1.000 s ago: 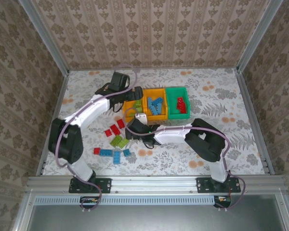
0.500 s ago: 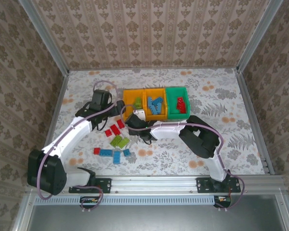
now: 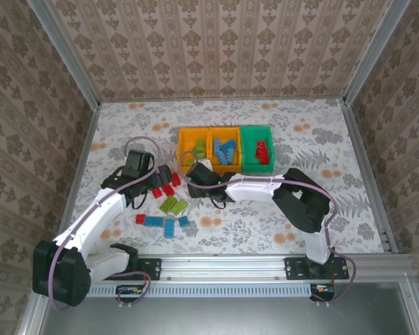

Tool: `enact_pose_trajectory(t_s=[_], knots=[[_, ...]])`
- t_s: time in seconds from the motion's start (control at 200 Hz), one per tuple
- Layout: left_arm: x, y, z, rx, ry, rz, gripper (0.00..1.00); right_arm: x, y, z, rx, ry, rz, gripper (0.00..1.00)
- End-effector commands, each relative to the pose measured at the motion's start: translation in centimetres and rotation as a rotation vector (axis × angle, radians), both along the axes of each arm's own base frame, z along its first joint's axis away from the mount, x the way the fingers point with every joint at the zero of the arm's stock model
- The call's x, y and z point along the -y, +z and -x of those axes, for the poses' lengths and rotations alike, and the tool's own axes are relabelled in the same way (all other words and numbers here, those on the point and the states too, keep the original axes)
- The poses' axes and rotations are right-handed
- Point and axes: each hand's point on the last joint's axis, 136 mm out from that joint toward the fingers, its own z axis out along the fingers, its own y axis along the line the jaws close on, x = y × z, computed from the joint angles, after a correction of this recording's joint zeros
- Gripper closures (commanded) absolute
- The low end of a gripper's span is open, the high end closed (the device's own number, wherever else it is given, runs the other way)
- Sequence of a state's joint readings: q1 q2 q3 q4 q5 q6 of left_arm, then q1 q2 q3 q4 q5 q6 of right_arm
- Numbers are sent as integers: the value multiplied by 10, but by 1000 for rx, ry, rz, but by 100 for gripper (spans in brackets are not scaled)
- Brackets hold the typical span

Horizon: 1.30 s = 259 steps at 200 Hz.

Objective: Sort the legos into containers by color

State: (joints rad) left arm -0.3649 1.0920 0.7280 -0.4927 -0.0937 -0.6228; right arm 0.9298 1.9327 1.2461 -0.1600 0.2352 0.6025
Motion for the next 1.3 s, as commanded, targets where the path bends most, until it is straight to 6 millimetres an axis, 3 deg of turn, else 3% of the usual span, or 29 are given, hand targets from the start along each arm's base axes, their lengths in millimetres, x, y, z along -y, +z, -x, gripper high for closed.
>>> enact_pose_trajectory(t_s=[0.0, 0.075, 0.225, 0.415, 0.56, 0.78, 1.06, 1.29], knots=[[-1, -19, 21, -88, 34, 28, 0, -7, 44, 3, 9, 92, -56, 53], [3, -29, 30, -116, 37, 37, 0, -7, 62, -7, 27, 87, -84, 53], [13, -40, 40, -129, 0, 37, 0, 3, 75, -40, 57, 38, -107, 52], [23, -49, 54, -155, -100, 0, 1, 1, 70, -84, 26, 10, -112, 51], [30, -54, 58, -155, -151, 14, 5, -9, 60, -103, -8, 15, -107, 49], [42, -66, 61, -185, -224, 25, 9, -11, 45, -117, -40, -9, -102, 42], [42, -78, 58, -220, -275, -31, 17, -9, 64, -116, -6, 1, -125, 27], [41, -84, 57, -240, -275, -52, 21, 2, 79, -112, 12, -22, -149, 22]])
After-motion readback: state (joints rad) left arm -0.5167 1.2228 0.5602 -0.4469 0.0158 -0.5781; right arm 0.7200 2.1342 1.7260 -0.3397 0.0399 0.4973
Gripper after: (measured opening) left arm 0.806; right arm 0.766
